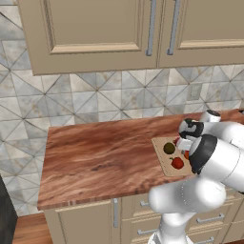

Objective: Place the avocado, onion, tomato, and bell pepper on the cutting board.

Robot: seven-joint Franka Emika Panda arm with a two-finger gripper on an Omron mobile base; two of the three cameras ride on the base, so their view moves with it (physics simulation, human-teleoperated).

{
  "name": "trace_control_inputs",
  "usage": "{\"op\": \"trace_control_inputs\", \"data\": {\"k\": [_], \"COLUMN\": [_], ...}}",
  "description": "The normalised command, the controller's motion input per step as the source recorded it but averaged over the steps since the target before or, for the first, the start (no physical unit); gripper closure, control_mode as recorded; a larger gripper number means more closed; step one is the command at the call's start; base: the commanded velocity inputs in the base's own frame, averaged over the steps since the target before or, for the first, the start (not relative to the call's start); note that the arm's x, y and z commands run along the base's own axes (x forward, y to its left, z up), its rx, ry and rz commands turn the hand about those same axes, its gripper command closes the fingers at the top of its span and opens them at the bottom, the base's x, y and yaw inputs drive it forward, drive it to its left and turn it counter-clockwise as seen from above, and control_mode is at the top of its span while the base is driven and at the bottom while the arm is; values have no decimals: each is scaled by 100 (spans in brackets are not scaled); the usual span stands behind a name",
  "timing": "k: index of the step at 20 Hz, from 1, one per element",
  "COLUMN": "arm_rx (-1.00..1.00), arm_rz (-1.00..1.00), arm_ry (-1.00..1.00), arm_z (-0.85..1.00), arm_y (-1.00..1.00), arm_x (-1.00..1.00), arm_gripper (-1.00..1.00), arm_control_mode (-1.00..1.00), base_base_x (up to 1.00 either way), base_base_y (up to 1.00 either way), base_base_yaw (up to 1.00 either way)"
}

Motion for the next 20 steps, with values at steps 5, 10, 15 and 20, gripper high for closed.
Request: {"op": "trace_control_inputs", "data": {"k": [5,10,15,20], "arm_rx": [3,11,8,0], "arm_rz": [-4,-19,-32,-12], "arm_ry": [1,7,19,9], "arm_z": [-4,-2,-5,-3], "arm_y": [-1,-2,-15,-2], "arm_x": [4,0,0,15], "arm_gripper": [-100,-100,-100,-100], "arm_control_mode": [-100,-100,-100,-100], "base_base_x": [0,0,0,0], "base_base_y": [0,0,0,0], "base_base_yaw": [0,0,0,0]}}
